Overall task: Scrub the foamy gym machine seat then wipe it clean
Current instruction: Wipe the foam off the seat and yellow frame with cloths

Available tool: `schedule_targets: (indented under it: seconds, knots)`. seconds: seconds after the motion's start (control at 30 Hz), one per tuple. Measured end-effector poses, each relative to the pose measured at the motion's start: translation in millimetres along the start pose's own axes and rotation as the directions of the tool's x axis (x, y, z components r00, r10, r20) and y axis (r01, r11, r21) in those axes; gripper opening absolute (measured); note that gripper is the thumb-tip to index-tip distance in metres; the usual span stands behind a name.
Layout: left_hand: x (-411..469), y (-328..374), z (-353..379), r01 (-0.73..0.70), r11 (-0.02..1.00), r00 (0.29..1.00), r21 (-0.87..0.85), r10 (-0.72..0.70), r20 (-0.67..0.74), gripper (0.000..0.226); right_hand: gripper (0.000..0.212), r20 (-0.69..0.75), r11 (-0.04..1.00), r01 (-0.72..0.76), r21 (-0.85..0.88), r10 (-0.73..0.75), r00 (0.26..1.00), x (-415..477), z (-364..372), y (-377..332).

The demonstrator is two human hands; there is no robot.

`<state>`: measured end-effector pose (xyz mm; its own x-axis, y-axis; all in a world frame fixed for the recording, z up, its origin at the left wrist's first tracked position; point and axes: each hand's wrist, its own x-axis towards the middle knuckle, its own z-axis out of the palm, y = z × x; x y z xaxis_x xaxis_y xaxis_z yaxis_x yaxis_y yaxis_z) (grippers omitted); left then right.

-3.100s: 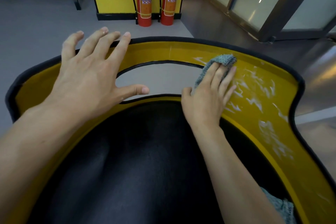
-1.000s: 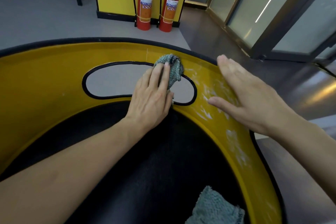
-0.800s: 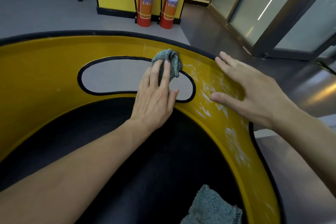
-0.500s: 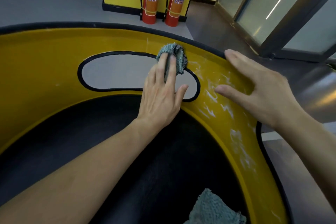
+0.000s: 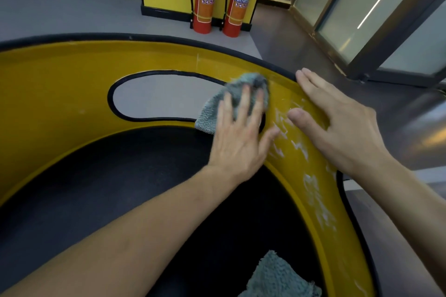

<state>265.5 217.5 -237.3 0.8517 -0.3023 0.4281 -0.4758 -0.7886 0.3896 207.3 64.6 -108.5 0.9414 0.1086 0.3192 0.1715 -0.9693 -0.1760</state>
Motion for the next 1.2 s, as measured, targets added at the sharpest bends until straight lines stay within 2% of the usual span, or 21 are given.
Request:
schedule_targets:
  seconds: [0.07, 0.13, 0.27, 0.33, 0.5, 0.57, 0.7, 0.8, 0.87, 0.93, 1.0, 1.03, 1.1, 1.17, 1.2]
  knots:
    - [-12.1, 10.6, 10.8, -0.089, 0.994, 0.995, 0.065, 0.086, 0.041, 0.076, 0.080, -0.009, 1.000, -0.003, -0.002, 0.003, 1.000, -0.1, 0.6, -0.1]
    - [-13.2, 8.1, 13.8, -0.074, 0.990, 0.997, 0.119, 0.070, 0.039, 0.075, 0.080, -0.017, 1.000, -0.006, -0.008, 0.005, 1.000, -0.3, 1.1, 0.4]
    - [9.8, -17.3, -4.4, 0.178, 0.979, 0.982, 0.102, -0.171, -0.075, 0.079, 0.079, -0.027, 1.000, -0.002, -0.002, 0.002, 1.000, -1.5, 3.0, 1.2]
    - [14.7, -20.4, -11.2, 0.219, 0.972, 0.974, 0.082, -0.212, -0.085, 0.081, 0.078, -0.029, 1.000, -0.003, 0.004, 0.003, 1.000, -1.5, 3.7, 1.0]
    - [-4.3, 14.9, 7.5, -0.003, 0.988, 1.000, 0.154, 0.002, 0.010, 0.083, 0.078, -0.040, 1.000, -0.008, 0.002, 0.008, 0.999, -0.4, 4.4, 0.9]
    - [-5.8, 10.9, 8.4, -0.021, 0.972, 0.999, 0.233, 0.013, 0.038, 0.081, 0.078, -0.043, 1.000, -0.008, 0.000, 0.008, 0.999, -0.7, 4.6, 1.4]
    - [1.8, -21.3, -6.9, 0.209, 0.942, 0.978, 0.263, -0.202, -0.055, 0.081, 0.078, -0.051, 1.000, -0.017, 0.011, 0.017, 0.999, -2.2, 4.5, 1.7]
    - [5.2, -22.1, -10.5, 0.268, 0.932, 0.963, 0.245, -0.247, -0.112, 0.084, 0.078, -0.055, 1.000, -0.014, 0.014, 0.015, 0.998, -2.1, 5.6, 0.8]
    - [7.8, -9.1, -9.4, 0.210, 0.960, 0.976, 0.184, -0.196, -0.096, 0.086, 0.078, -0.064, 1.000, -0.016, 0.017, 0.018, 0.998, -1.3, 5.8, 1.7]
    - [4.2, 0.4, -5.6, 0.001, 0.980, 1.000, 0.199, 0.004, -0.026, 0.085, 0.077, -0.068, 1.000, -0.017, 0.021, 0.018, 0.998, -0.9, 6.9, 1.2]
    - [0.0, -2.5, -2.9, -0.170, 0.952, 0.985, 0.255, 0.166, 0.038, 0.082, 0.077, -0.078, 1.000, -0.015, 0.022, 0.017, 0.997, -1.1, 7.1, 1.0]
    - [1.4, -9.8, -4.7, -0.158, 0.947, 0.987, 0.281, 0.153, 0.040, 0.081, 0.077, -0.082, 1.000, -0.017, 0.021, 0.018, 0.996, -1.1, 6.8, 0.6]
    - [6.0, -29.8, -13.8, 0.032, 0.951, 0.999, 0.308, -0.021, -0.036, 0.082, 0.077, -0.079, 1.000, -0.018, 0.023, 0.020, 0.997, -1.9, 6.8, 0.0]
    - [6.4, -52.6, -27.8, 0.226, 0.924, 0.973, 0.309, -0.198, -0.121, 0.084, 0.075, -0.080, 0.999, -0.022, 0.039, 0.025, 0.997, -2.5, 7.2, 0.3]
    - [4.3, -63.4, -34.6, 0.276, 0.909, 0.959, 0.313, -0.239, -0.152, 0.084, 0.075, -0.084, 0.998, -0.023, 0.053, 0.027, 0.996, -2.6, 7.6, 0.4]
